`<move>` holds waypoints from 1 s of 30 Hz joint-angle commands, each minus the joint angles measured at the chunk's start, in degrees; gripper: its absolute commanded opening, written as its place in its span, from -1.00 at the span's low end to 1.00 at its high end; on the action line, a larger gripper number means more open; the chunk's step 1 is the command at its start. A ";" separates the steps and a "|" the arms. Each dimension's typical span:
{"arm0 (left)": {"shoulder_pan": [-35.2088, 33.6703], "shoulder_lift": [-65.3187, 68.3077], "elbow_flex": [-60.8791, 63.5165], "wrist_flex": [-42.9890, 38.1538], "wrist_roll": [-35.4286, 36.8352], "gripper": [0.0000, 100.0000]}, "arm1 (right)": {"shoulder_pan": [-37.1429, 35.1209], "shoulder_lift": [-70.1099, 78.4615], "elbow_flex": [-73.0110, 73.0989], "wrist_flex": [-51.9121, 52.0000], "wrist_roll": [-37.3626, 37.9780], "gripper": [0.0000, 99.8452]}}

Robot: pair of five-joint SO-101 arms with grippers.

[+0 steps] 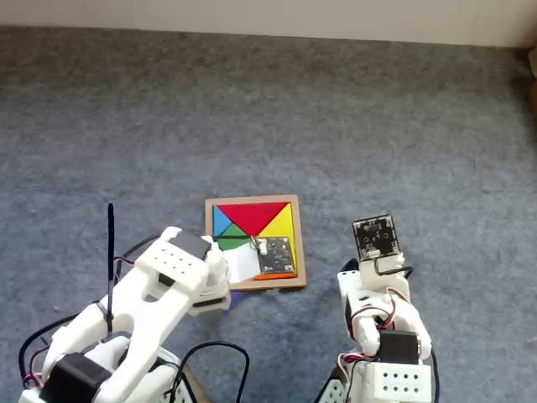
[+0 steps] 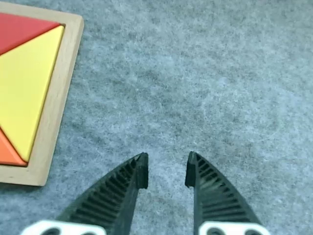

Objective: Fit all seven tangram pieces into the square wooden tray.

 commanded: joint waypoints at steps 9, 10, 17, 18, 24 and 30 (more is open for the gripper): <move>2.33 0.84 0.57 7.21 4.84 -0.54 | 0.66 -0.57 5.67 0.22 0.79 -0.72; 2.51 0.84 1.27 7.74 4.84 -0.54 | 0.66 -0.57 5.67 0.22 0.79 -0.72; 2.59 0.75 2.15 8.26 4.92 -0.55 | 0.66 -0.57 5.67 0.22 0.79 -0.72; 2.59 0.75 2.07 8.26 5.01 -0.55 | 0.66 -0.57 5.67 0.22 0.79 -0.72; 2.68 0.84 -1.36 7.82 15.74 -0.54 | 0.66 -0.57 5.67 0.22 0.79 -0.72; 5.76 1.27 -1.63 6.59 25.23 -0.54 | 0.66 -0.57 5.67 0.22 0.79 -0.72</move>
